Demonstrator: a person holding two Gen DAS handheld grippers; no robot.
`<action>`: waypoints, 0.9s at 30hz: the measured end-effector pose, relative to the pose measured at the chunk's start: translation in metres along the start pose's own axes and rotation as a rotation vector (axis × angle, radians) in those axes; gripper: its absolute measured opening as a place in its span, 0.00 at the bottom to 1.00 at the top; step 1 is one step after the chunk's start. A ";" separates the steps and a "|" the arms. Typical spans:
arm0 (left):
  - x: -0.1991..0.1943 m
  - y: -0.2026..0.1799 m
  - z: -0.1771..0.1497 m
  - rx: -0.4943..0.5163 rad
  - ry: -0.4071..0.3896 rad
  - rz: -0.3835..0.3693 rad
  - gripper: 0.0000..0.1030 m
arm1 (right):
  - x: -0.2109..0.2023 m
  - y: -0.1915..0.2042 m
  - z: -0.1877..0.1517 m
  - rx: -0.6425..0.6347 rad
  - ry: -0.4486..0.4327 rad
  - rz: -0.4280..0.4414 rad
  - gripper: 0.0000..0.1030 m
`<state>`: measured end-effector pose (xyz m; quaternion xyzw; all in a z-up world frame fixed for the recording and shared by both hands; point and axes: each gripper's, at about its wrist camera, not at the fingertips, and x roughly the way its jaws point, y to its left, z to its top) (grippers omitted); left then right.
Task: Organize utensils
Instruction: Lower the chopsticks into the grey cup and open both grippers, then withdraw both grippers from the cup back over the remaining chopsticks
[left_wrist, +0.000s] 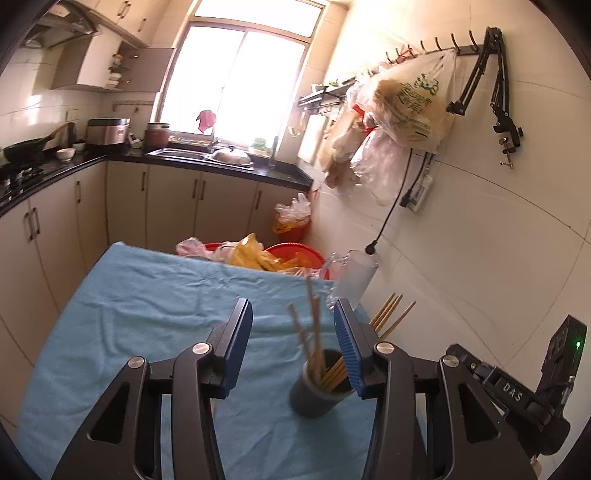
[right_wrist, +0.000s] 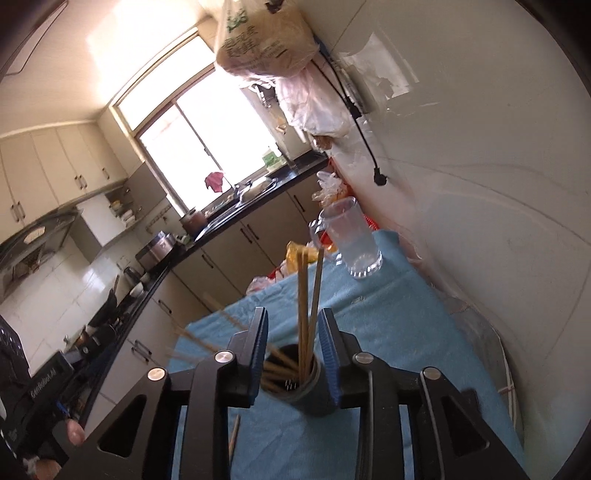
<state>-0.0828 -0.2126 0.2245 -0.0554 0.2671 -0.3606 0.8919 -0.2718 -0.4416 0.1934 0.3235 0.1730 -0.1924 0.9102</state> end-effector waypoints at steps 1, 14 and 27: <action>-0.005 0.006 -0.005 -0.008 0.005 0.005 0.43 | -0.003 0.002 -0.009 -0.007 0.015 0.005 0.30; -0.042 0.093 -0.097 -0.063 0.150 0.166 0.43 | 0.023 0.020 -0.108 -0.070 0.253 0.013 0.30; -0.009 0.179 -0.144 -0.228 0.394 0.252 0.43 | 0.041 0.036 -0.153 -0.116 0.379 0.036 0.30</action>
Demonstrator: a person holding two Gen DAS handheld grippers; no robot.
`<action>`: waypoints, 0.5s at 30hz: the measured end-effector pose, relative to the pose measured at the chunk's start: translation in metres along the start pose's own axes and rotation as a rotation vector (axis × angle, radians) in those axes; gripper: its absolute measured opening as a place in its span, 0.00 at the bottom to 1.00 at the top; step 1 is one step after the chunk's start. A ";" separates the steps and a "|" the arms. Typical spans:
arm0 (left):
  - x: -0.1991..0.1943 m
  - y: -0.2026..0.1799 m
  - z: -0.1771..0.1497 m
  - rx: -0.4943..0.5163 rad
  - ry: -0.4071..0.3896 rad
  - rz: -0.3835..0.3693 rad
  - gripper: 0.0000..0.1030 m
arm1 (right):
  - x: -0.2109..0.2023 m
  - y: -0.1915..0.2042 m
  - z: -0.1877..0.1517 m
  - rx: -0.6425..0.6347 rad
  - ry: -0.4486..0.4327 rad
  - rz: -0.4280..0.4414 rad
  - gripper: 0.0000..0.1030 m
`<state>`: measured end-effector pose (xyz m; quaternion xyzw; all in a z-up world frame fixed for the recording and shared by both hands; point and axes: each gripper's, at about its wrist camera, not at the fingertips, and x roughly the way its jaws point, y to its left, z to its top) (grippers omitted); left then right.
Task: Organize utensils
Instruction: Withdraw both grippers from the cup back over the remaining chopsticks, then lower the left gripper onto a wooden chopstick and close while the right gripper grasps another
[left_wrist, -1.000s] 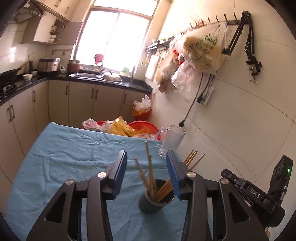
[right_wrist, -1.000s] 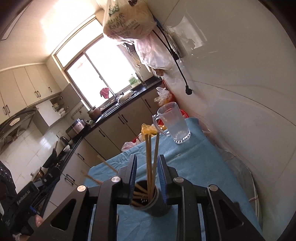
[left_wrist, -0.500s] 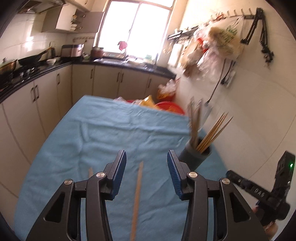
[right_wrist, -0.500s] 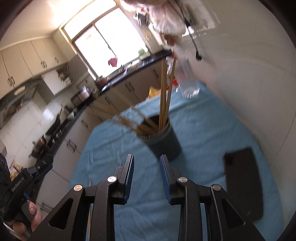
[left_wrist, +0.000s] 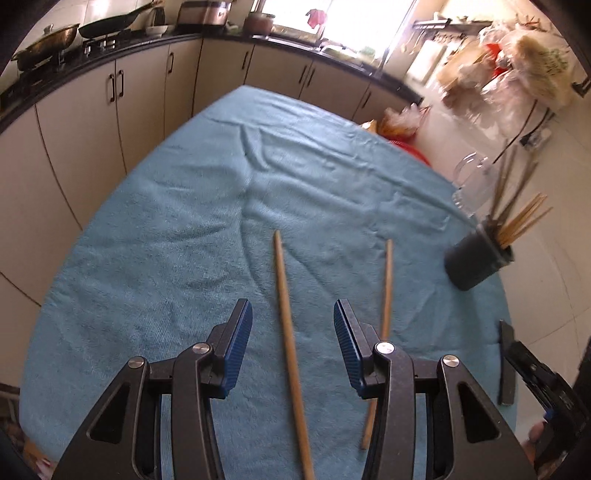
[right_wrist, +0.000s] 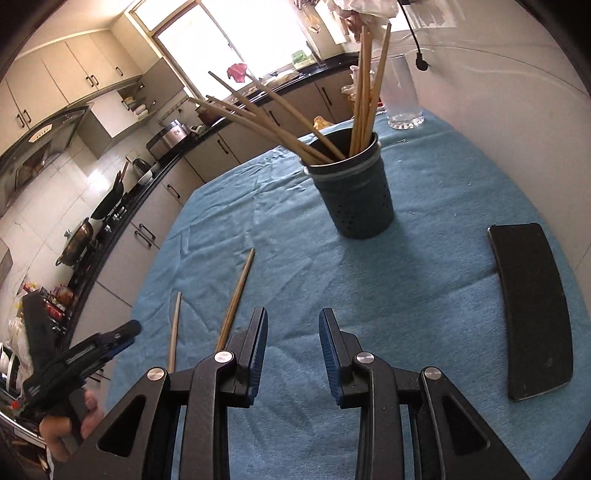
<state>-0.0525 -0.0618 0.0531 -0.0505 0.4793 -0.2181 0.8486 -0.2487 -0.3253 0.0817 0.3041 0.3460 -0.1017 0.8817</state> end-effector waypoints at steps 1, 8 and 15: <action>0.006 -0.002 0.002 0.007 0.016 0.003 0.43 | 0.000 0.000 0.000 -0.004 0.002 0.000 0.30; 0.051 -0.013 0.006 0.042 0.119 0.080 0.18 | 0.001 -0.002 -0.002 -0.002 0.011 -0.019 0.30; 0.056 -0.015 0.004 0.105 0.101 0.140 0.07 | 0.014 0.009 0.003 -0.032 0.050 -0.015 0.30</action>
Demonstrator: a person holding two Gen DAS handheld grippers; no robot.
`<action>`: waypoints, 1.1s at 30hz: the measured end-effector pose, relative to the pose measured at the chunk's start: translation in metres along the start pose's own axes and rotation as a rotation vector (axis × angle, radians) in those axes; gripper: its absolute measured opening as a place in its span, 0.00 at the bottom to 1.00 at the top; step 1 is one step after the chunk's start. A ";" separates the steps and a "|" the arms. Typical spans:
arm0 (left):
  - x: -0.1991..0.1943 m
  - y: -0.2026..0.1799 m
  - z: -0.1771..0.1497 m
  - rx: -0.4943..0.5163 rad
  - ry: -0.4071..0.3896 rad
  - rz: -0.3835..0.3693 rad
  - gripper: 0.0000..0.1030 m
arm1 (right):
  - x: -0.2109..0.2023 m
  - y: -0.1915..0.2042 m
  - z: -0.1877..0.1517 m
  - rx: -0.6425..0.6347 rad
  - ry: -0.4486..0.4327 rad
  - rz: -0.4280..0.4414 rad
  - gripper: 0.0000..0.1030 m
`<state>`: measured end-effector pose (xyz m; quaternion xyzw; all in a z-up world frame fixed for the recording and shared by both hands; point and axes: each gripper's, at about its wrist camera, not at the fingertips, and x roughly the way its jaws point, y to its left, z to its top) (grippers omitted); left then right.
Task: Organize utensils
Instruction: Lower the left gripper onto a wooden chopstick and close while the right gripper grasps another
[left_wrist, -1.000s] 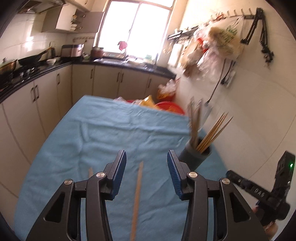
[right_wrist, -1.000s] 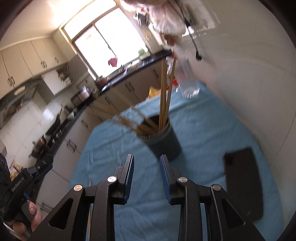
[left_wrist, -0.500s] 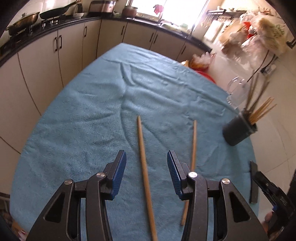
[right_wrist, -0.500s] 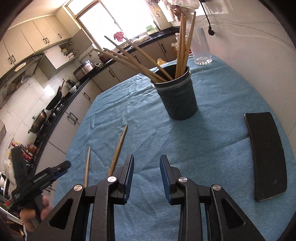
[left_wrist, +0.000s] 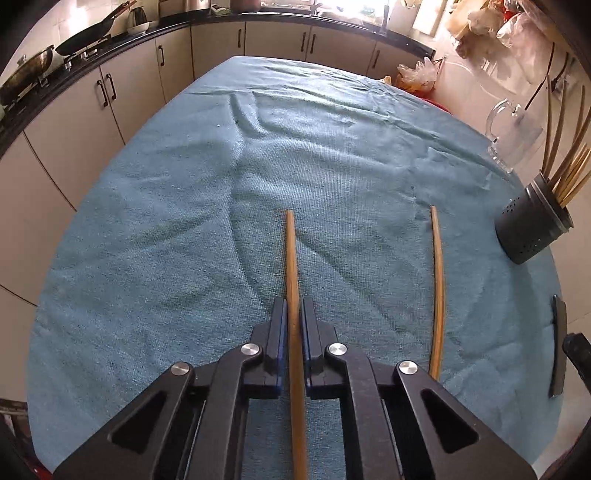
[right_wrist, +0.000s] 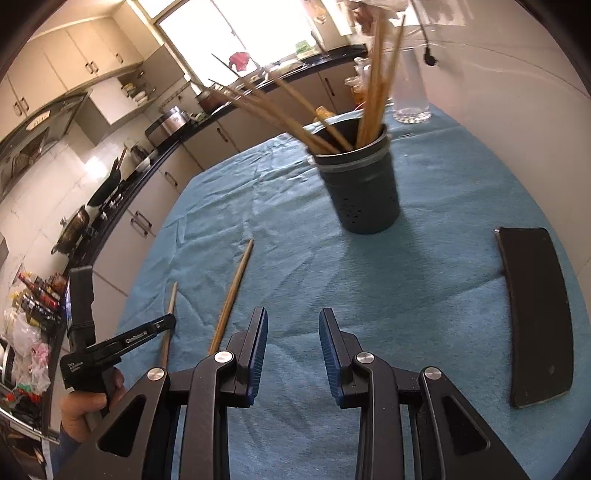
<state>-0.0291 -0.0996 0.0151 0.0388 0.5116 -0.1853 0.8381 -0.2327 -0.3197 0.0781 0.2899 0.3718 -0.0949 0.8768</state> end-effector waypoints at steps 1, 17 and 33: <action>-0.001 0.003 -0.001 -0.005 -0.002 0.008 0.07 | 0.004 0.005 0.002 -0.011 0.012 0.003 0.30; -0.009 0.029 -0.010 -0.019 -0.015 -0.025 0.07 | 0.142 0.069 0.051 -0.030 0.316 -0.051 0.30; -0.015 0.034 -0.003 -0.059 -0.068 -0.114 0.06 | 0.161 0.094 0.043 -0.119 0.337 -0.093 0.07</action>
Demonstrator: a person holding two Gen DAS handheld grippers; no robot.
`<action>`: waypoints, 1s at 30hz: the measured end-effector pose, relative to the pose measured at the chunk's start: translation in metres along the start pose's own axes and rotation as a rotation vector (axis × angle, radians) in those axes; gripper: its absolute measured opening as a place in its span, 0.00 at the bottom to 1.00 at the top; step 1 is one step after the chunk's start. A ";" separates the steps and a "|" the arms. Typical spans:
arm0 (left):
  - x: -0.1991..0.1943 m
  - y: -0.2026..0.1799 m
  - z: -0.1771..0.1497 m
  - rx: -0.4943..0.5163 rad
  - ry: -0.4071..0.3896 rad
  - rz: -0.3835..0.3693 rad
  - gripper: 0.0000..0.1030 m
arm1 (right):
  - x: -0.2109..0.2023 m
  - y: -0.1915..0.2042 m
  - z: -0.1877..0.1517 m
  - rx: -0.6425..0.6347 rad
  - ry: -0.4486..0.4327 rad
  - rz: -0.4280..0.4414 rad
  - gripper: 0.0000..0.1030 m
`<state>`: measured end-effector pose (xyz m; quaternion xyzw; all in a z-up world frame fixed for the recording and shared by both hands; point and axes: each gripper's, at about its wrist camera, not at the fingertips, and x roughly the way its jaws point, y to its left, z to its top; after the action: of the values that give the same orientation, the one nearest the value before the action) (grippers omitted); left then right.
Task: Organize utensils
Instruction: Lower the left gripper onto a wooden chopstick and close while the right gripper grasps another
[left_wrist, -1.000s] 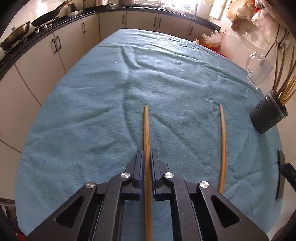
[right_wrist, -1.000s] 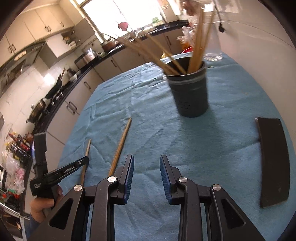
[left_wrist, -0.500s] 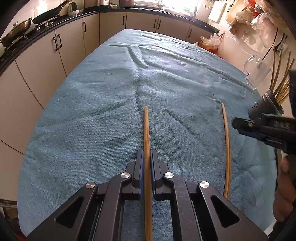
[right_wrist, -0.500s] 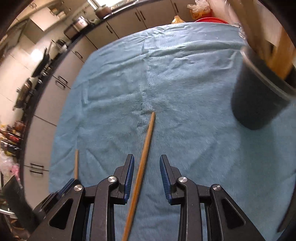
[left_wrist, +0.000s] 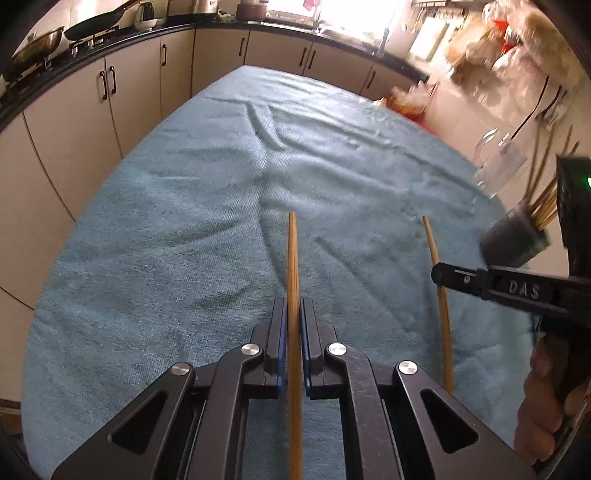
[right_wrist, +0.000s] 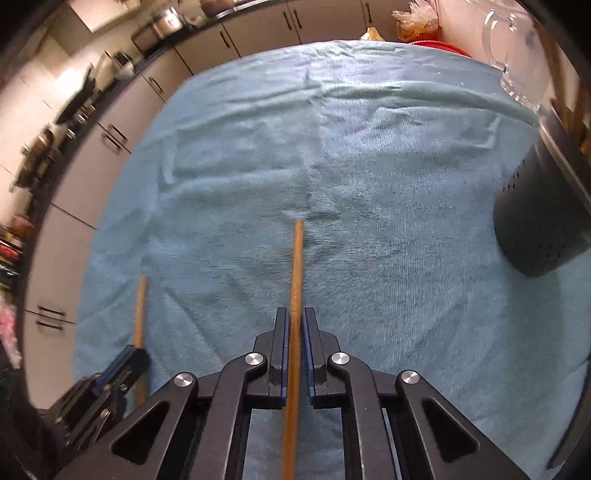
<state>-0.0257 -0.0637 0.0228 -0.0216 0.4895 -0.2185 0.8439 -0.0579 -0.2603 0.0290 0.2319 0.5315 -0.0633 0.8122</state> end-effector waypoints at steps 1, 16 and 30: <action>-0.006 -0.001 0.001 -0.002 -0.017 -0.003 0.06 | -0.009 0.000 -0.004 -0.008 -0.027 0.012 0.07; -0.106 -0.038 -0.005 0.050 -0.257 -0.086 0.06 | -0.151 0.018 -0.081 -0.127 -0.504 0.117 0.07; -0.130 -0.058 -0.015 0.093 -0.304 -0.083 0.06 | -0.186 -0.004 -0.111 -0.105 -0.588 0.127 0.07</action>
<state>-0.1135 -0.0627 0.1355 -0.0355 0.3442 -0.2697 0.8986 -0.2309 -0.2414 0.1580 0.1940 0.2604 -0.0491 0.9445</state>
